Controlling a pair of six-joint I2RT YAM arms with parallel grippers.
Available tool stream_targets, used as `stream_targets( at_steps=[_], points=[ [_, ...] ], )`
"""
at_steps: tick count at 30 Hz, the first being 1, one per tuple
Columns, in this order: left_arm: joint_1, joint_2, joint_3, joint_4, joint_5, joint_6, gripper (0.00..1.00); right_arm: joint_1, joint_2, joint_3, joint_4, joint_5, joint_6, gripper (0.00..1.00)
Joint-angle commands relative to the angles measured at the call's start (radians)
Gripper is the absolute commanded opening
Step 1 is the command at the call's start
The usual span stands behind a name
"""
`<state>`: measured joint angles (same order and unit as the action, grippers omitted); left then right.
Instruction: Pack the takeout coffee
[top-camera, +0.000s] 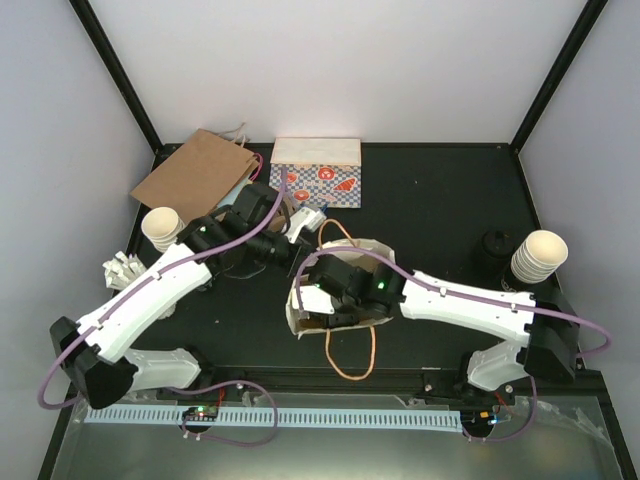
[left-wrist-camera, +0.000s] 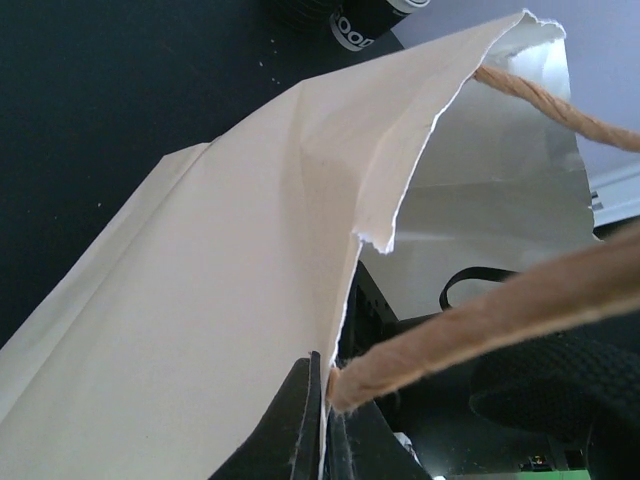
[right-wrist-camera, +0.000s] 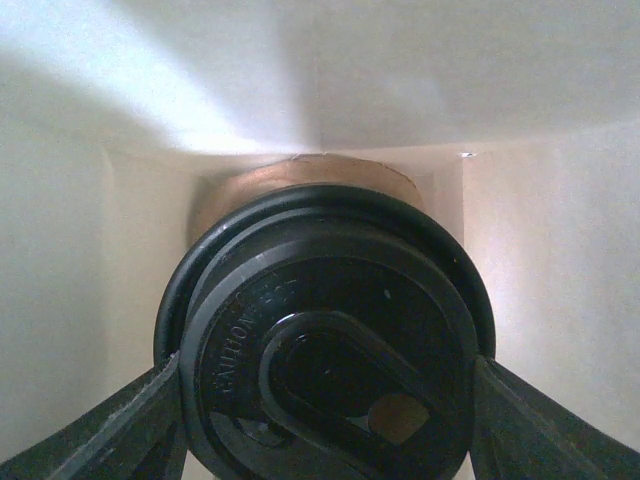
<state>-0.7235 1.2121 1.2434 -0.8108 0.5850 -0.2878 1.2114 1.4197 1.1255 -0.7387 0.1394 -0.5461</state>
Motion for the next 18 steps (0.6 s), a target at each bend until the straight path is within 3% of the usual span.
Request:
stream_targets(
  at_steps=[1,5,18],
  points=[
    [0.080,0.057,0.069,-0.006,0.179,0.050,0.02,-0.054,0.057,0.055,-0.034,-0.104,-0.037,0.52],
    [0.126,0.131,0.115,-0.059,0.268,0.083,0.02,-0.053,0.063,0.084,-0.043,-0.111,-0.035,0.53],
    [0.145,0.141,0.125,-0.042,0.292,0.118,0.02,-0.037,-0.017,-0.051,0.021,-0.092,-0.066,0.54]
  ],
)
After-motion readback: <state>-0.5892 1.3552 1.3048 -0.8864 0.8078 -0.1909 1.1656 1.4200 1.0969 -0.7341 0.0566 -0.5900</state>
